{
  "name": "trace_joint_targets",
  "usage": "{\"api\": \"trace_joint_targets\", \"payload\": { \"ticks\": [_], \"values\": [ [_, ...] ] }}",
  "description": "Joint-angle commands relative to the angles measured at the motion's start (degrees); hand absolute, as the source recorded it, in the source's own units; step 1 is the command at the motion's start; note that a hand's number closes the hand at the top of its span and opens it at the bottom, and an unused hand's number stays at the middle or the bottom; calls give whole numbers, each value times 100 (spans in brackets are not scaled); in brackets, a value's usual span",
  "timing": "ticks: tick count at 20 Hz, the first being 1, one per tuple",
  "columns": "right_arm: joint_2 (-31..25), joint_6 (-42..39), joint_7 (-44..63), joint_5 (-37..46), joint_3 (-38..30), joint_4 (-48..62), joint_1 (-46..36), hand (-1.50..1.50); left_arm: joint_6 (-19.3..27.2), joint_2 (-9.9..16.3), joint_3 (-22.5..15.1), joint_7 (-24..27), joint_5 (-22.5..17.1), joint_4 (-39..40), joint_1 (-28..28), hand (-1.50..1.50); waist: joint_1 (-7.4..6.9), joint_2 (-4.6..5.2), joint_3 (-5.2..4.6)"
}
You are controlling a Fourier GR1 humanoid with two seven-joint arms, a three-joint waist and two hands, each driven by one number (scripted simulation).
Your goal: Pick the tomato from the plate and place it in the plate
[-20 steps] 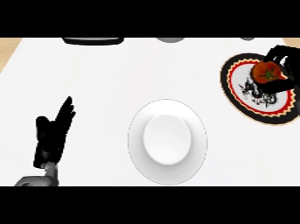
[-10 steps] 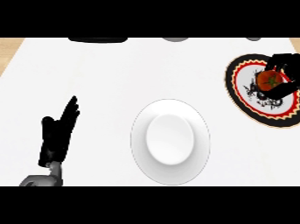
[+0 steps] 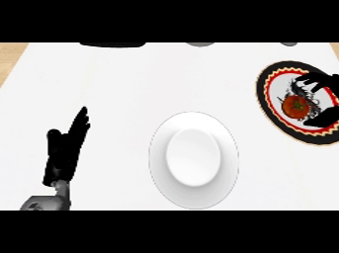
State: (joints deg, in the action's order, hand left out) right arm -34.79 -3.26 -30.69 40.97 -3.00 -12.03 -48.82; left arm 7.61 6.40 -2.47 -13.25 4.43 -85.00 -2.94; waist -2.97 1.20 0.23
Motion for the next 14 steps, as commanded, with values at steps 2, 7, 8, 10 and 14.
{"api": "trace_joint_targets", "payload": {
  "ticks": [2,7,8,10,14],
  "values": [
    [-36,-496,-1099,-592,-545,68,-39,-150,-23,47,69,-109,-29,-21,-103,0,64,-17,4],
    [-115,-1412,-1333,-1843,-1733,326,-211,-150,15,35,41,-72,35,9,-97,0,82,-7,10],
    [-354,-1726,-1249,-2013,-1899,376,-285,-150,43,-77,-37,10,20,-70,162,0,94,-42,2],
    [-596,-2174,-1372,-2111,-1990,495,-150,-150,-130,108,255,54,-192,201,-64,0,121,-16,-3],
    [-638,-2553,-1424,-2044,-1906,571,76,-150,-99,-23,21,338,-15,193,263,0,39,-8,1]
  ]
}}
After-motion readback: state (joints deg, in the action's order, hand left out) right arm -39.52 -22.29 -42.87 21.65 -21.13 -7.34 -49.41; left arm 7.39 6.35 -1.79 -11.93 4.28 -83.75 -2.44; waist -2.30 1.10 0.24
